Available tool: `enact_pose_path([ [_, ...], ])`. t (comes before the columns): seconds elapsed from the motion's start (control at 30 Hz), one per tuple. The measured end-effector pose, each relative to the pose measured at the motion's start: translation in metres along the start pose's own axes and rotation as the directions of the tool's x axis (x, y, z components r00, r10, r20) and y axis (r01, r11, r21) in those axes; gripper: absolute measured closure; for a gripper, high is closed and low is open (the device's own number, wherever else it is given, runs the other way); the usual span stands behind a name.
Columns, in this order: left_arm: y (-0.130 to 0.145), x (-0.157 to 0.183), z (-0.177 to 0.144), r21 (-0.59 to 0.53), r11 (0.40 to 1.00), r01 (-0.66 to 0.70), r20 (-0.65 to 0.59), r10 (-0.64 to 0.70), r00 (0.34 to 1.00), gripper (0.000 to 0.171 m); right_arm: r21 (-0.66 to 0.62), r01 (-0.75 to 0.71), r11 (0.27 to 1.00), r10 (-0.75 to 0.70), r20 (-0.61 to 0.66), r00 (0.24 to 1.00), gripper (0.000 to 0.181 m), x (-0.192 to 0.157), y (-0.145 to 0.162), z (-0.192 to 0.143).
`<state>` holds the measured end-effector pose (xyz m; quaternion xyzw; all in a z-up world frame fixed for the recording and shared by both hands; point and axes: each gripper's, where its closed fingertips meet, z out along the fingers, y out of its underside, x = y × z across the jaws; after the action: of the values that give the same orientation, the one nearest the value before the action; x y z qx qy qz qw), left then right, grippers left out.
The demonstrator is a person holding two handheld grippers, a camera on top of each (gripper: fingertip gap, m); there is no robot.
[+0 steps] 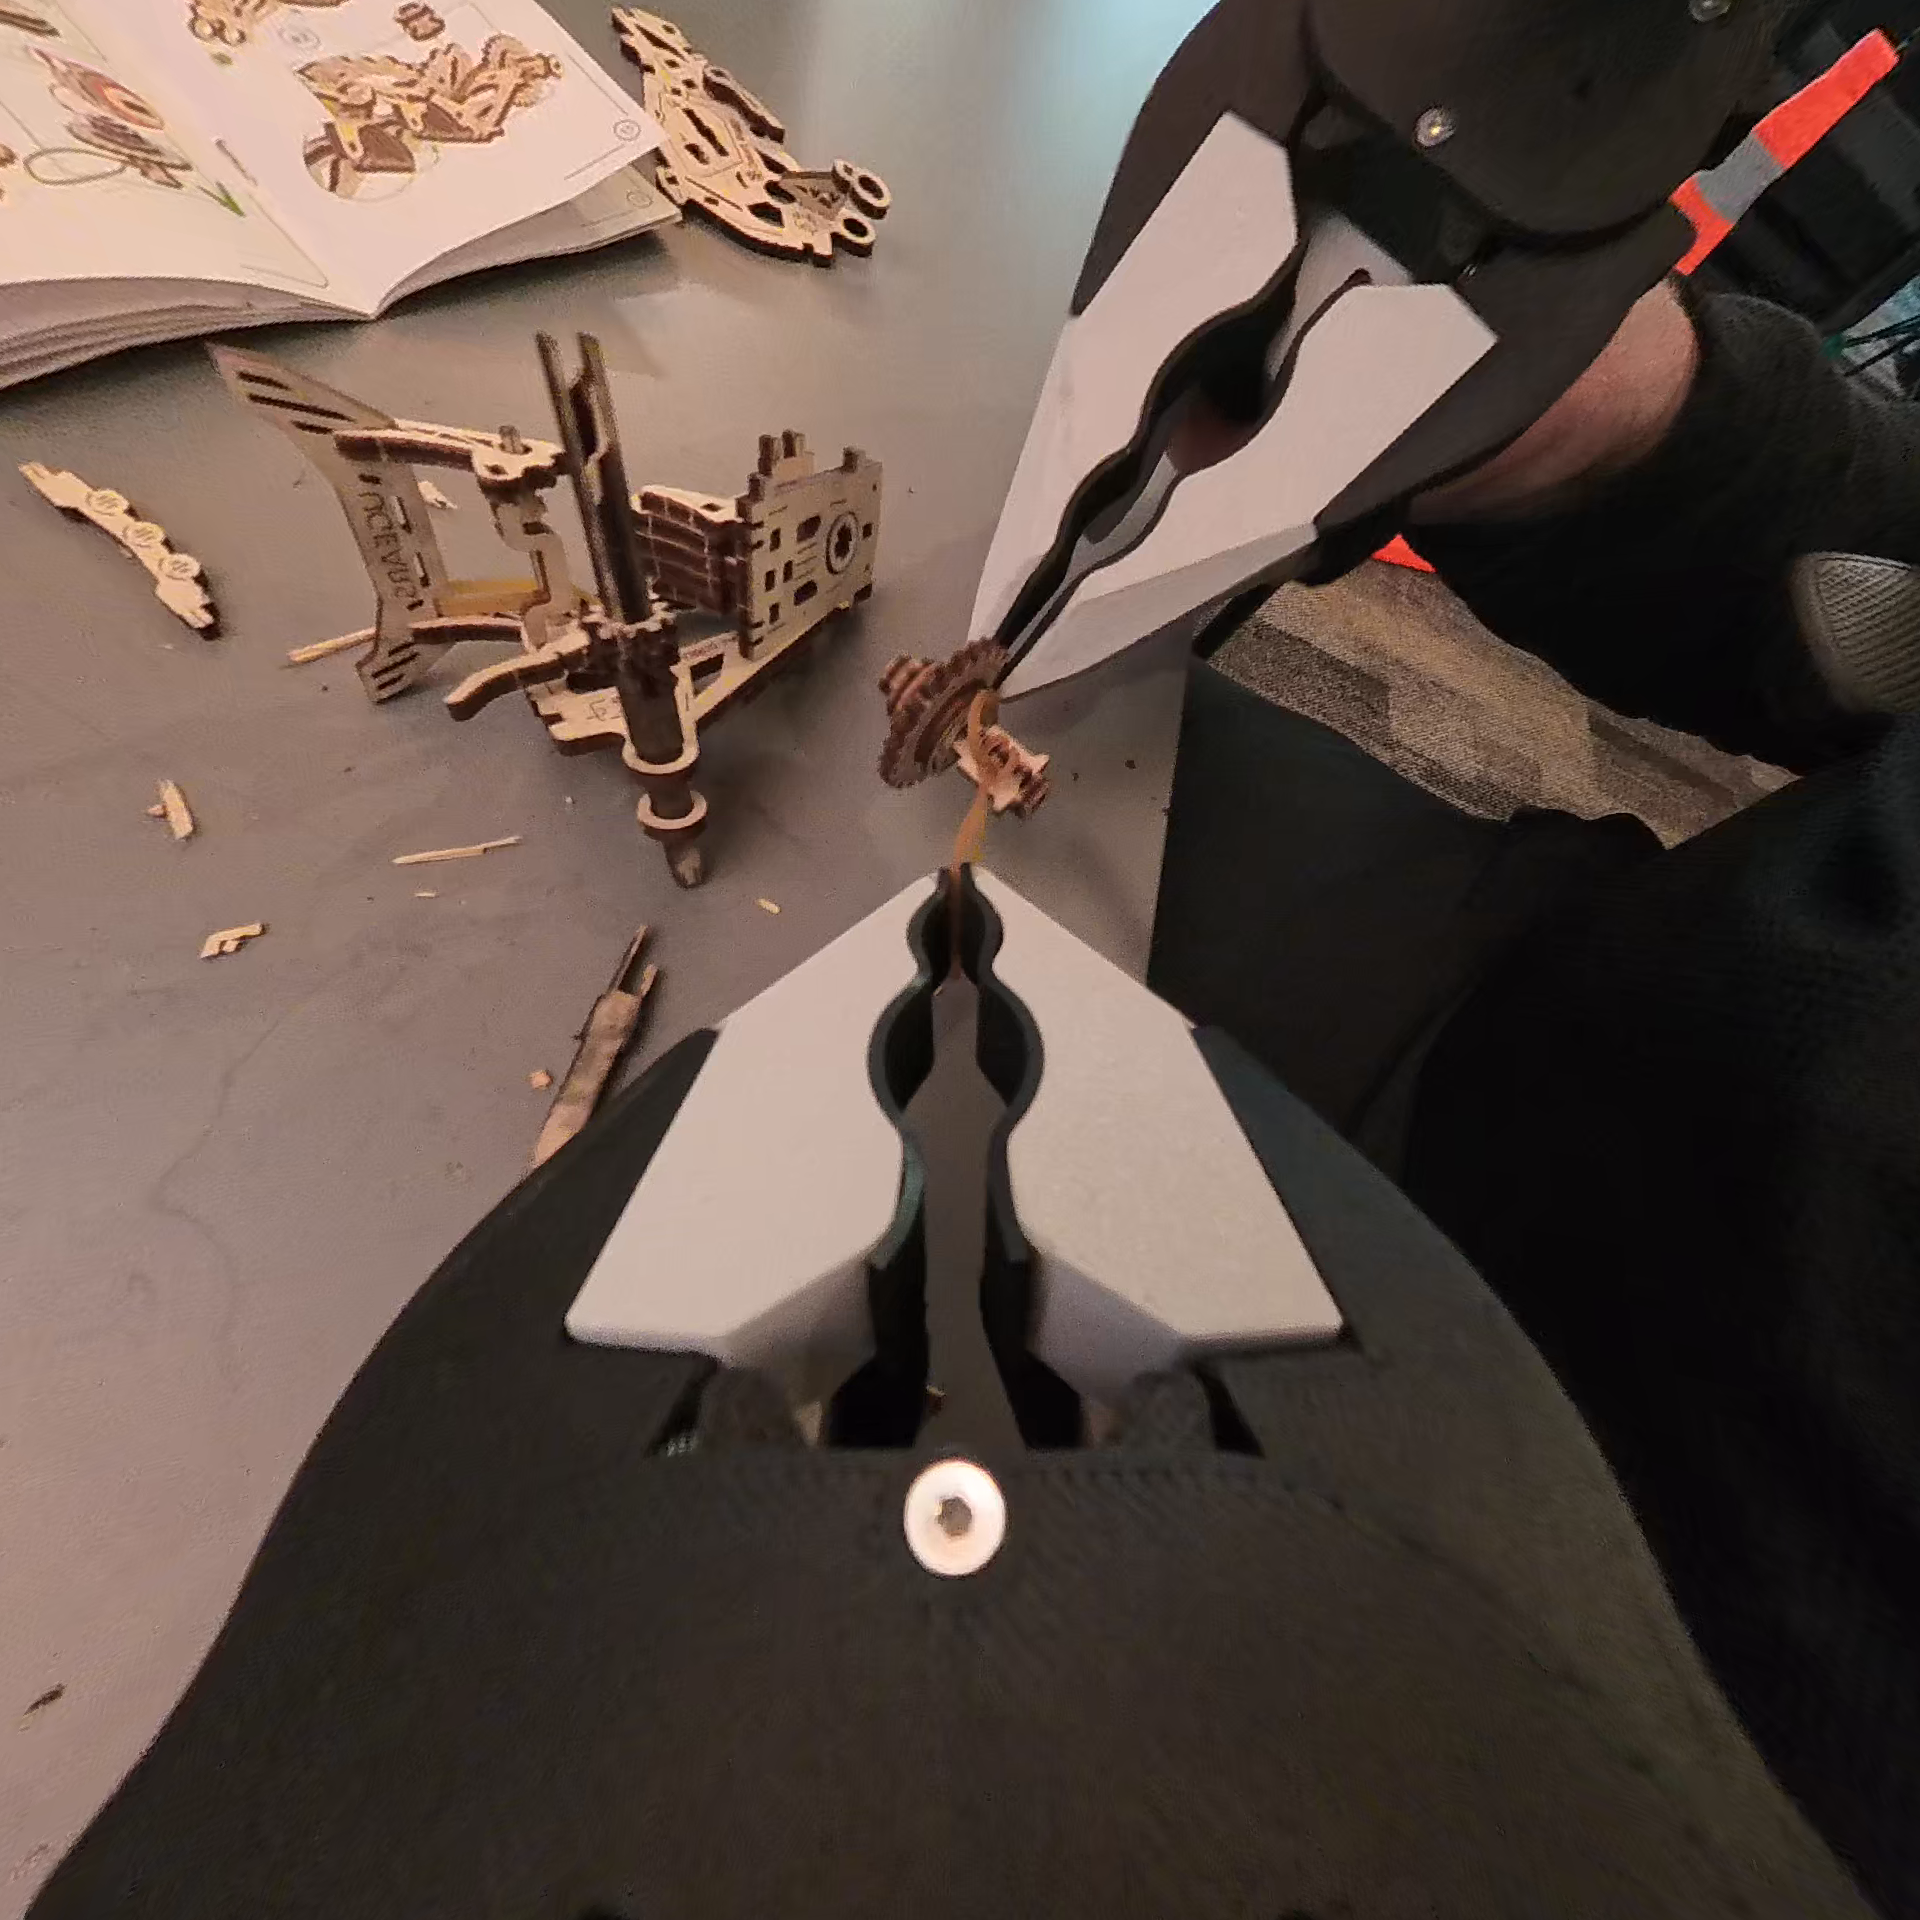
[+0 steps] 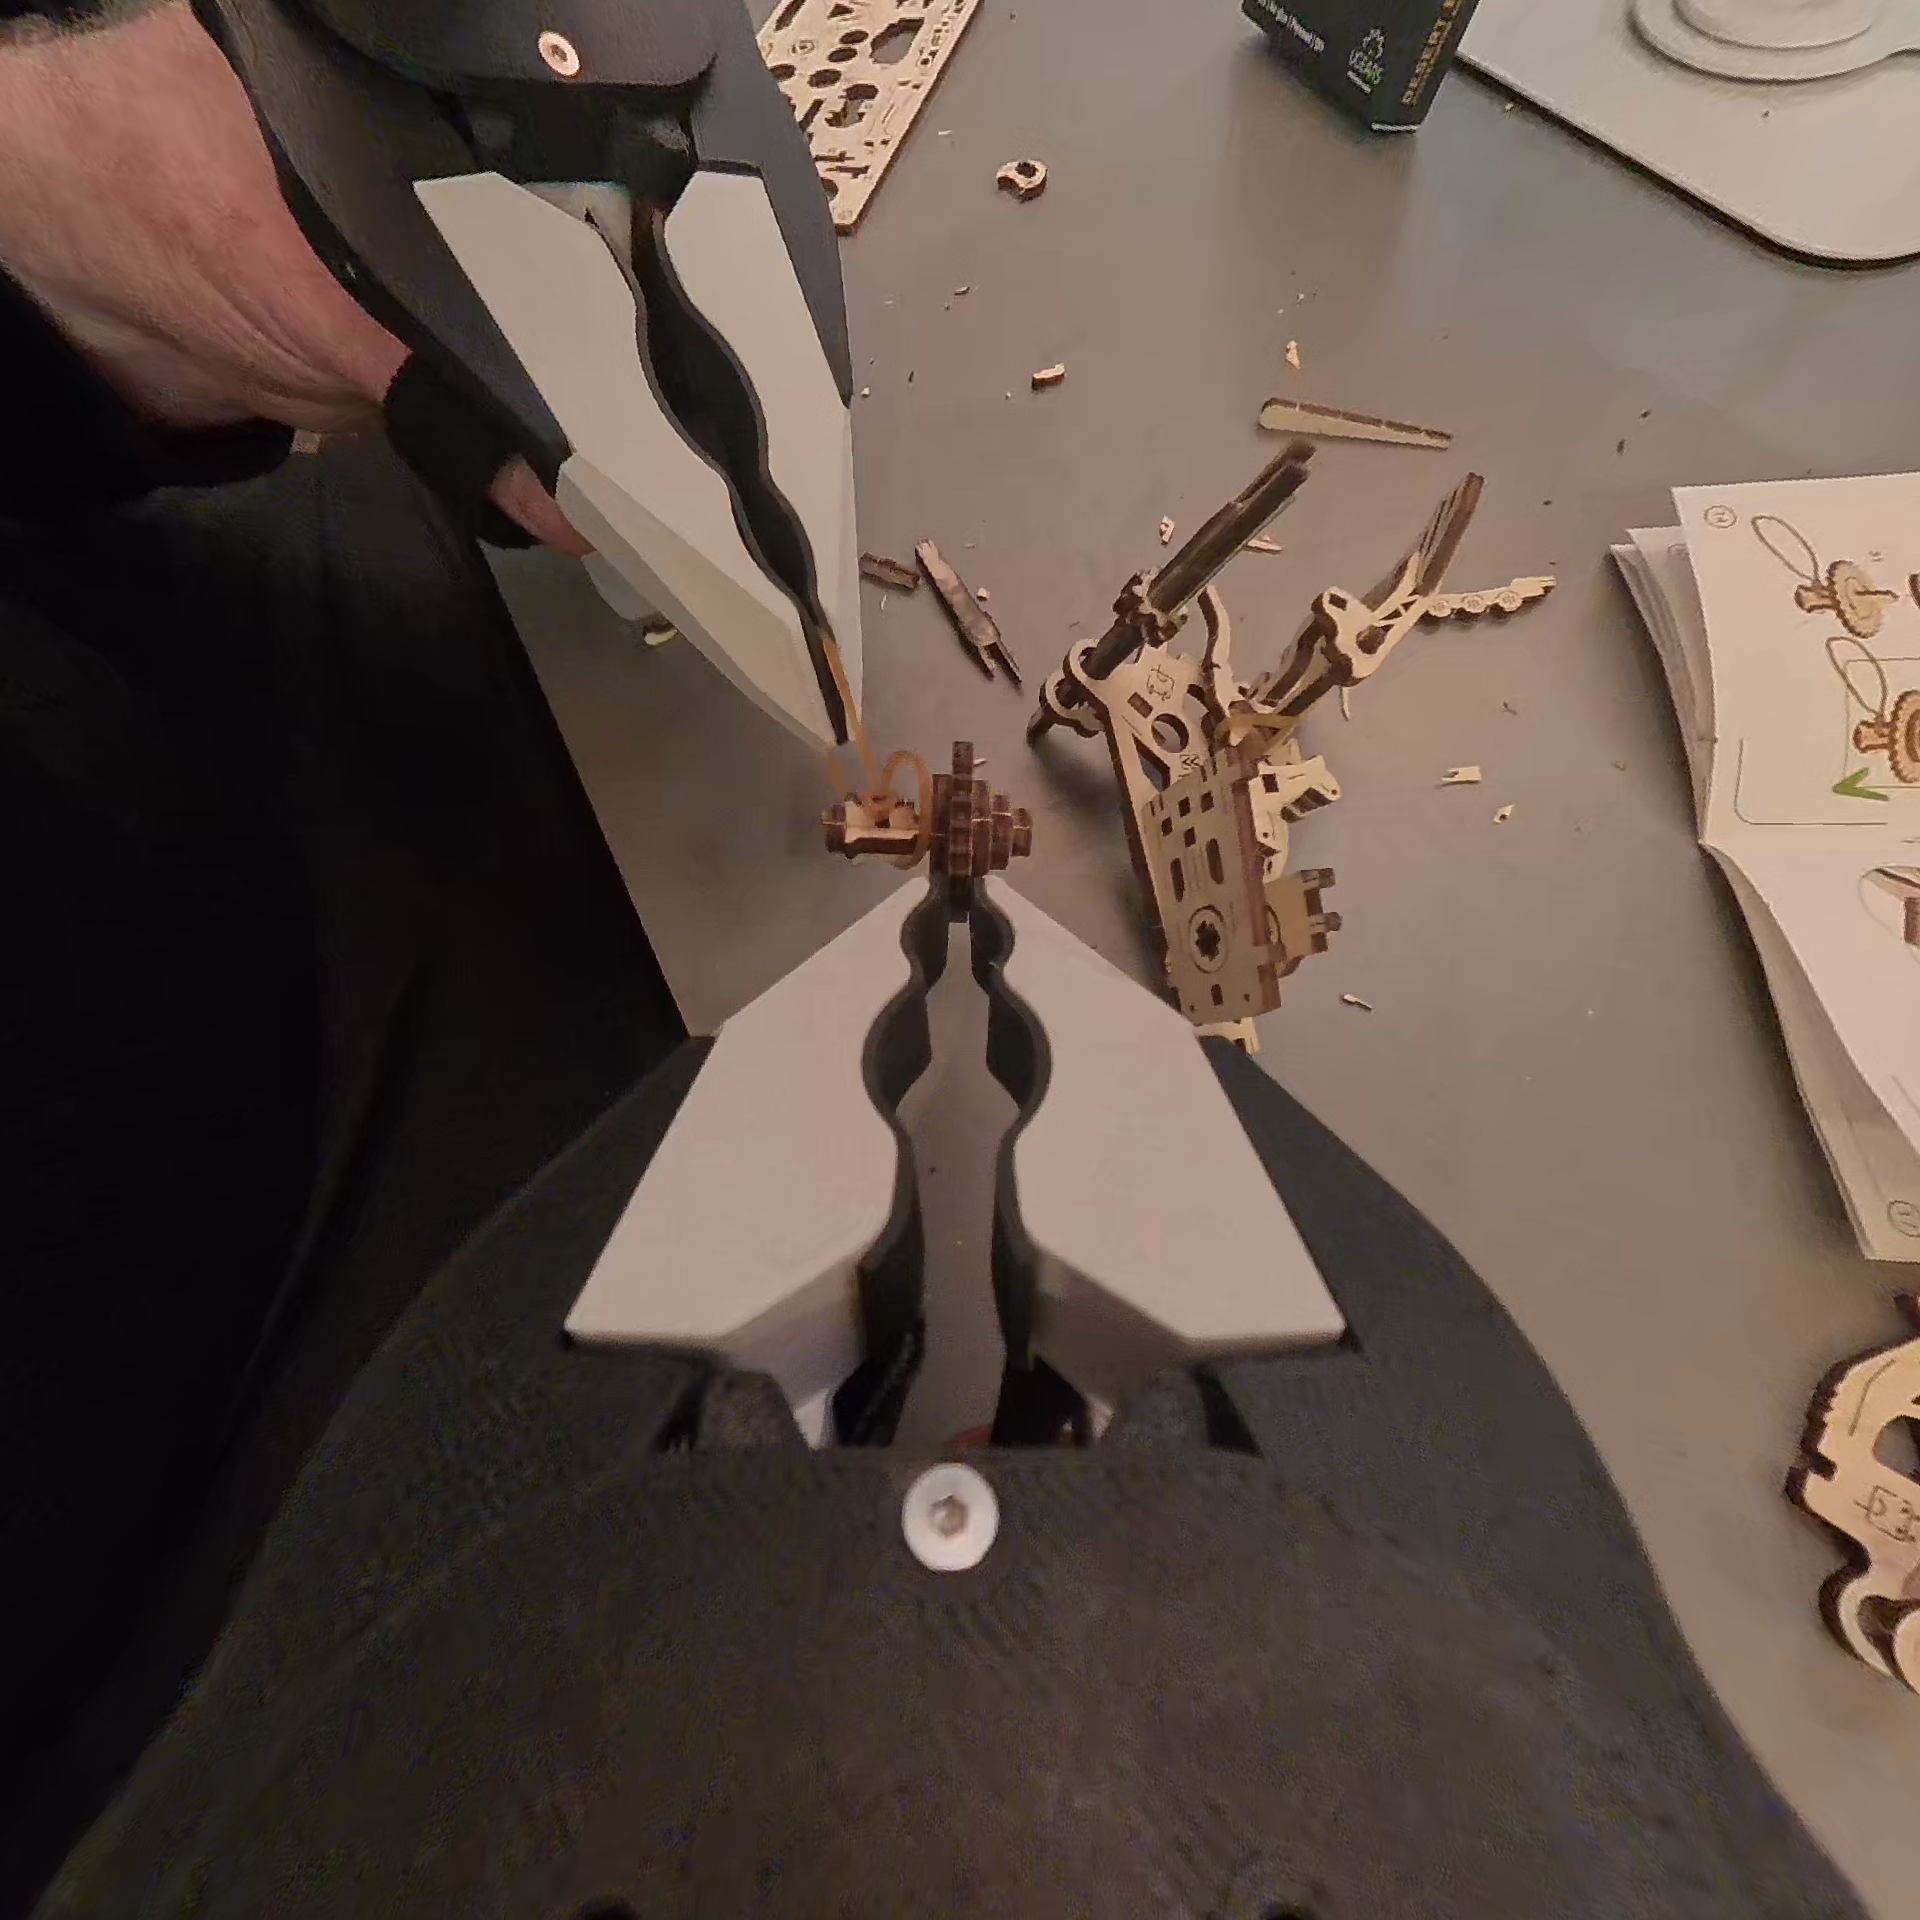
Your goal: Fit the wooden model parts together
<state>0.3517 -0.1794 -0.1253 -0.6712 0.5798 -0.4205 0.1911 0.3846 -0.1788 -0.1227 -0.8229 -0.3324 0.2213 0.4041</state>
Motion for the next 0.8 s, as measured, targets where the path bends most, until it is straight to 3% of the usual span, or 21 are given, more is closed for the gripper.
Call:
enact_pose_path([
  [0.43,-0.010,-0.042,-0.029,0.013,0.999,-0.043,0.134,0.041,0.990,0.171,0.078,0.049,0.996,-0.043,-0.083,0.996,0.181,0.007,-0.021,-0.002],
  [0.8,-0.020,-0.044,-0.027,-0.001,0.994,-0.105,0.104,0.105,0.989,0.171,0.068,0.100,0.993,-0.093,-0.104,0.990,0.181,0.013,-0.024,-0.003],
])
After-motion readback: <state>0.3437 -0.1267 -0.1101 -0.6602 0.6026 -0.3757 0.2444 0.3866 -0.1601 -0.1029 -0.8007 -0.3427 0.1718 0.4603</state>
